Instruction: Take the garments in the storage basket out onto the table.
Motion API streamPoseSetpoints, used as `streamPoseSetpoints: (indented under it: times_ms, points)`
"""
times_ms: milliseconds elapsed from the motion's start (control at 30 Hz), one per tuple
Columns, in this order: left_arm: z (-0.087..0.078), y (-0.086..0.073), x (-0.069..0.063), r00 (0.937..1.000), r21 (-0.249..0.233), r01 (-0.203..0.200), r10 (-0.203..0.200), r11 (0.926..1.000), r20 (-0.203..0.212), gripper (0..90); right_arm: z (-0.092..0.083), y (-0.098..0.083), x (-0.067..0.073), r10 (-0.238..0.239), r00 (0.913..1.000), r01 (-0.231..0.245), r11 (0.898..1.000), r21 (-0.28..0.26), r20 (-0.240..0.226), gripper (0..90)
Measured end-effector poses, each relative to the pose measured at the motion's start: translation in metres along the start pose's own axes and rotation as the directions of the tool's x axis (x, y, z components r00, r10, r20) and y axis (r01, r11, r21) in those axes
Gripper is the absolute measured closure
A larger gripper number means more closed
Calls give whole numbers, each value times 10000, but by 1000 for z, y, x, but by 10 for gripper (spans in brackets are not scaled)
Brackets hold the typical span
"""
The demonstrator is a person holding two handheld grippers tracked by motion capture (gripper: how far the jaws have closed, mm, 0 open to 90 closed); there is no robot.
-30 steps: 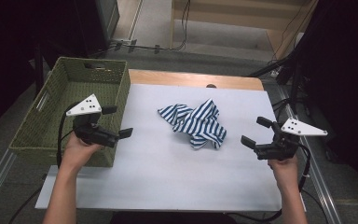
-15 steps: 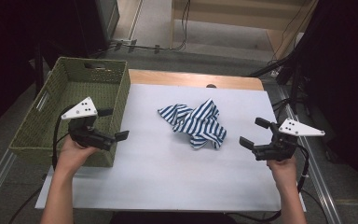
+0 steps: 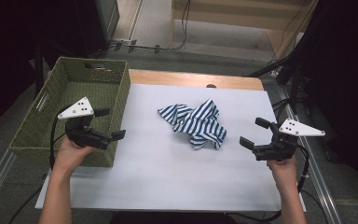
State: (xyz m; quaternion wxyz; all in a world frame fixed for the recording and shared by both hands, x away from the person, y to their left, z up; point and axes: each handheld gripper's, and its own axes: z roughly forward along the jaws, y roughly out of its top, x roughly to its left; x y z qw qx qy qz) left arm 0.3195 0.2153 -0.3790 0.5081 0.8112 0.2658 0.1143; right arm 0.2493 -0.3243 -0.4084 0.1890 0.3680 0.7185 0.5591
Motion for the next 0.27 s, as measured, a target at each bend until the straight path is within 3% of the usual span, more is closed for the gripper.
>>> streamPoseSetpoints:
  times_ms: [267]
  points:
    - [-1, 0, 0, 10000, -27, -66, 66, 10000, 2, 0, -1, 0, 0, 6, 10000, -6, 10000, -66, -19, 0]
